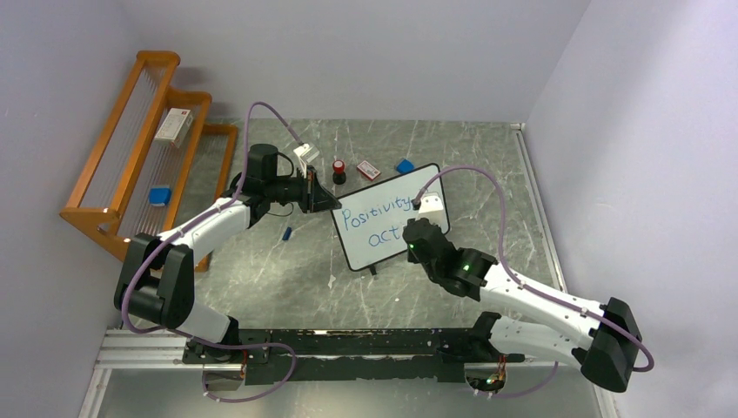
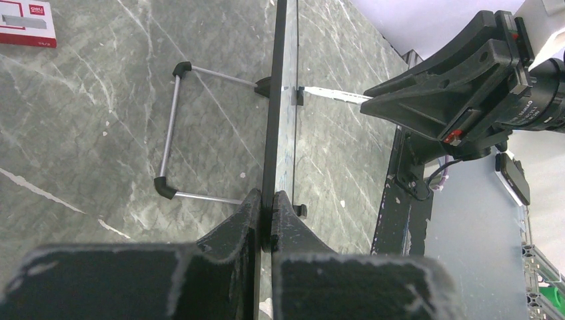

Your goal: Write a sentence on the whiteboard

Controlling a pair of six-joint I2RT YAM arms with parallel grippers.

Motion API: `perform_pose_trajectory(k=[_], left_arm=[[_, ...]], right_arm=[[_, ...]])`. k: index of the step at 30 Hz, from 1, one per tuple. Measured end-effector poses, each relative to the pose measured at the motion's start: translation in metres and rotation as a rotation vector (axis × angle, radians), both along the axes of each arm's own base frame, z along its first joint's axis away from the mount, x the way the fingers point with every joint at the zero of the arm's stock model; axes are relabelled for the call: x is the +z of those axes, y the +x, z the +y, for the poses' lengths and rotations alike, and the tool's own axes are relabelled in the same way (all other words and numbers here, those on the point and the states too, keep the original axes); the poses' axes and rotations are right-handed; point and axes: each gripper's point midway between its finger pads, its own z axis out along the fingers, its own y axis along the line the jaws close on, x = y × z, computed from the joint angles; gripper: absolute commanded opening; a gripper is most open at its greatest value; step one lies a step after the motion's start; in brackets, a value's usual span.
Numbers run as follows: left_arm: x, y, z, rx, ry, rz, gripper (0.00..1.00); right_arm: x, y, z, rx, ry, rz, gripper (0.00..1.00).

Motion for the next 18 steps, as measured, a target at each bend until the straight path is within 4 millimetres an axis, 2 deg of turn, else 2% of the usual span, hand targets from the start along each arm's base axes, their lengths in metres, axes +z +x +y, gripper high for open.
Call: perform_pose_trajectory(k=[10, 18], left_arm=[[0.0, 0.0, 0.0, -0.001, 0.001, 0.0, 0.05], [0.0, 0.0, 0.0, -0.001, 0.001, 0.0, 0.05]], right_arm=[[-0.002, -0.002, 0.001, 0.006, 0.005, 0.008, 0.0], [-0.013, -0.002, 0.0, 0.006, -0.021, 0.028, 0.0]])
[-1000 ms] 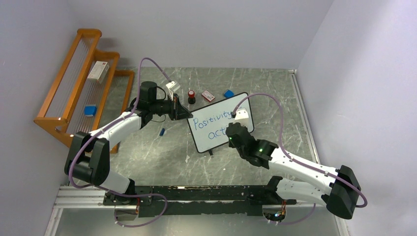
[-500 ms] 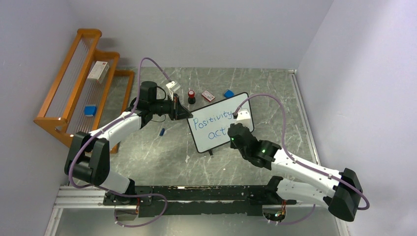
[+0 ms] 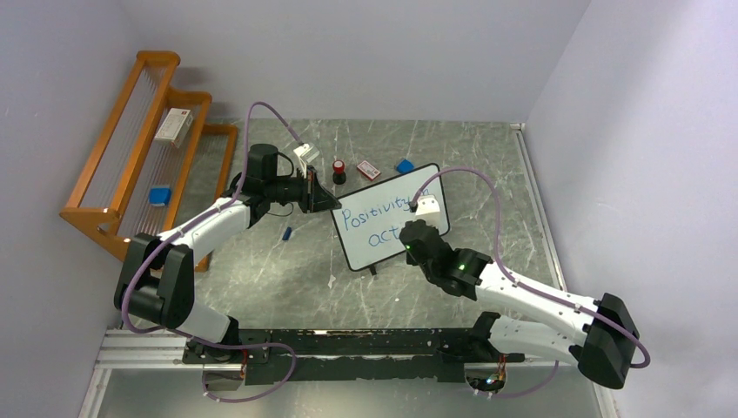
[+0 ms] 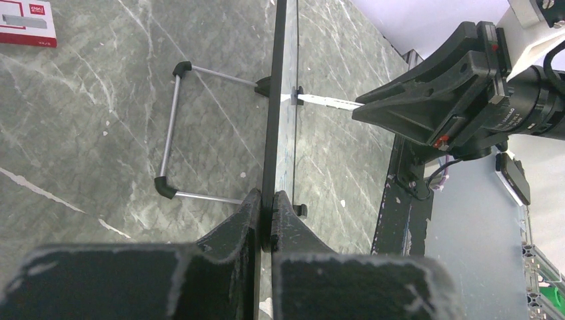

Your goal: Write a sentence on the whiteboard

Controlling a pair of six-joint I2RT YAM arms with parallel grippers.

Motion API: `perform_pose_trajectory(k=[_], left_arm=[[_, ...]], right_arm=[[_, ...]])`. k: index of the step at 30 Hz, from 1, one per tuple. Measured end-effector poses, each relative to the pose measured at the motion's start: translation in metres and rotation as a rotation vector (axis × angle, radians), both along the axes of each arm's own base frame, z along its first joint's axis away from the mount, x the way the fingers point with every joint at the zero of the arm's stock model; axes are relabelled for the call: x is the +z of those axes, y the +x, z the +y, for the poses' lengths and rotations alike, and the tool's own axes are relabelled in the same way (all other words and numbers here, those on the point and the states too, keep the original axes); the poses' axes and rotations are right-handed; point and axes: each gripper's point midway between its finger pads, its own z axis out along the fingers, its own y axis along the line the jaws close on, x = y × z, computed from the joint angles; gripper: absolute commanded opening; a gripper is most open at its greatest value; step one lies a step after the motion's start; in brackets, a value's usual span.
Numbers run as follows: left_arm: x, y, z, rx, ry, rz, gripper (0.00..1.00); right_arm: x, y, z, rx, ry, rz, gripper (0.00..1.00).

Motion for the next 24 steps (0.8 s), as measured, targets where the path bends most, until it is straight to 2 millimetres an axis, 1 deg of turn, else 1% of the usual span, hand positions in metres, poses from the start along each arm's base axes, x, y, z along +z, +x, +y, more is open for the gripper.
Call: perform_pose_trajectory(k=[9, 18, 24], left_arm=[[0.0, 0.0, 0.0, 0.001, 0.001, 0.0, 0.05], [0.0, 0.0, 0.0, 0.001, 0.001, 0.001, 0.05], [0.0, 0.0, 0.0, 0.001, 0.002, 0.002, 0.05]], right_arm=[[-0.003, 0.0, 0.0, -0.004, -0.003, 0.009, 0.0], [-0.013, -0.007, -0.004, -0.01, -0.025, 0.056, 0.0], [-0.016, -0.01, -0.005, -0.013, -0.025, 0.071, 0.0]])
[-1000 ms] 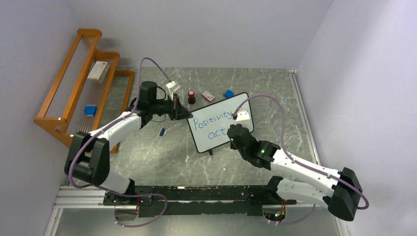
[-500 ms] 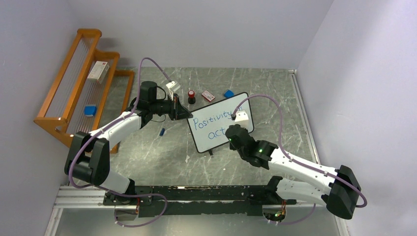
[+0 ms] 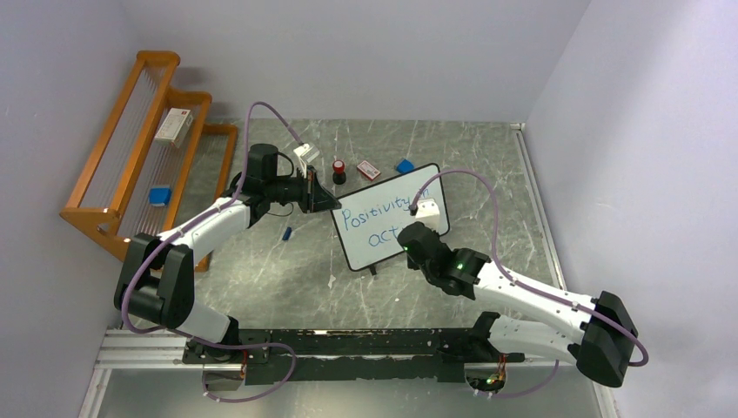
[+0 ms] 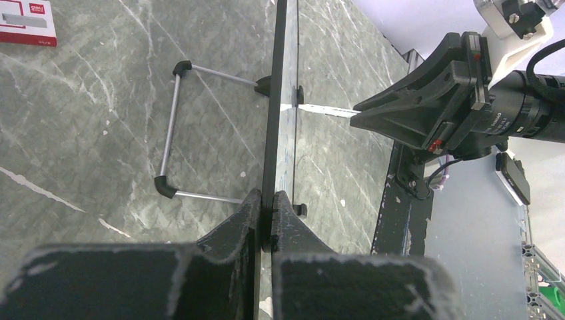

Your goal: Write a sentence on the whiteboard

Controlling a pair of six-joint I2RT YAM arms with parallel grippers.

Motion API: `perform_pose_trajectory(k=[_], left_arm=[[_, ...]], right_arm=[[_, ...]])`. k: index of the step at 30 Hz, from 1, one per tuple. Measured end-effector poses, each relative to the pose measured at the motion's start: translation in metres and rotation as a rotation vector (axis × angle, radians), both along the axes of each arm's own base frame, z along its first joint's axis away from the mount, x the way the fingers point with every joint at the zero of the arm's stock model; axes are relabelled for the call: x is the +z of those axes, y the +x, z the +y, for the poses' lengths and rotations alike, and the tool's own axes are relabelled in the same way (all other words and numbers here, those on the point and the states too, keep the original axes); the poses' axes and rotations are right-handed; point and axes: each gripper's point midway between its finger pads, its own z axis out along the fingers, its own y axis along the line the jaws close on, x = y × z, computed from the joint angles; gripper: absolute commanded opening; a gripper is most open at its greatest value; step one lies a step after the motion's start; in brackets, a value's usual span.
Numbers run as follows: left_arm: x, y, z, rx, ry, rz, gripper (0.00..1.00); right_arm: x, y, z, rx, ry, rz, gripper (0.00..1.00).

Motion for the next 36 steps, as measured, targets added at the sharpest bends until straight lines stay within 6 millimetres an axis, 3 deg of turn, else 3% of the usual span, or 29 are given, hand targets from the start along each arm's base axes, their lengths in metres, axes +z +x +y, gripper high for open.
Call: perform_pose_trajectory(k=[20, 36], left_arm=[[0.0, 0.0, 0.0, -0.008, 0.014, -0.005, 0.05], [0.0, 0.0, 0.0, -0.007, 0.015, -0.004, 0.05]], right_arm=[[0.023, 0.009, -0.01, -0.042, 0.055, -0.072, 0.0], [0.022, 0.014, -0.009, -0.036, 0.075, -0.082, 0.0]])
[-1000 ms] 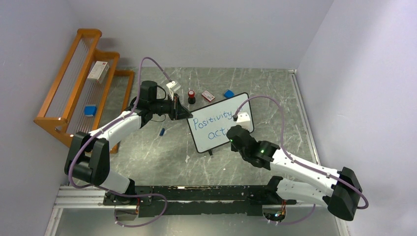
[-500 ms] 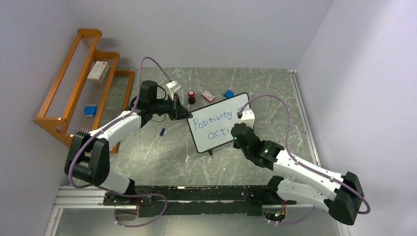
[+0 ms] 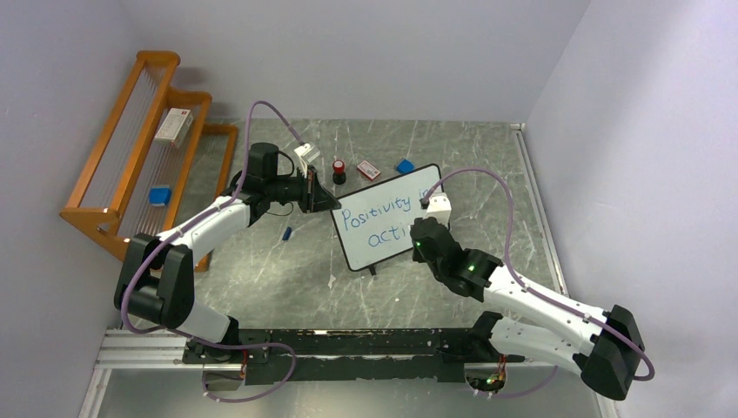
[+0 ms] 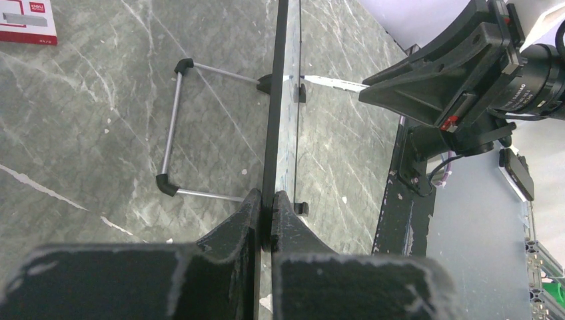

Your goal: Write a sentence on the whiteboard

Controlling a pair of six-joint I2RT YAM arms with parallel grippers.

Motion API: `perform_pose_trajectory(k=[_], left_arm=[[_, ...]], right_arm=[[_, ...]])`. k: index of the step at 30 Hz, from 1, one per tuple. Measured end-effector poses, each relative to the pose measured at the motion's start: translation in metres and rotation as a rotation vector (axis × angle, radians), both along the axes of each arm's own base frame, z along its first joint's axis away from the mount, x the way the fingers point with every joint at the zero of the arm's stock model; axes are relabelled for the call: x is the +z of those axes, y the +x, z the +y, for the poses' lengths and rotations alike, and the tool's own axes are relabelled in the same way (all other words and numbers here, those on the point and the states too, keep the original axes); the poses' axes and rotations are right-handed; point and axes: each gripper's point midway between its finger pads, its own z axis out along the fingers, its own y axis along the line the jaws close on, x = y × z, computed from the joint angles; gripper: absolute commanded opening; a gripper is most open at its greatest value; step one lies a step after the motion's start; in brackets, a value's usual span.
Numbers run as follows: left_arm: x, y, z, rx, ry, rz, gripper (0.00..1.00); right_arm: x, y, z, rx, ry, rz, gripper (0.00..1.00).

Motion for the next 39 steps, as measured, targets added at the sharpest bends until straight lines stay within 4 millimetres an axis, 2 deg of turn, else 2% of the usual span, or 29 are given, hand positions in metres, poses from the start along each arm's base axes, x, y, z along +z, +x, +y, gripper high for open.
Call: perform_pose_trajectory(k=[17, 39], left_arm=[[0.0, 0.0, 0.0, 0.001, 0.001, 0.0, 0.05], [0.0, 0.0, 0.0, 0.002, 0.001, 0.0, 0.05]], right_arm=[[-0.003, 0.004, 0.003, 0.01, -0.002, 0.007, 0.0], [-0.017, -0.006, 0.0, 0.017, -0.015, 0.074, 0.0]])
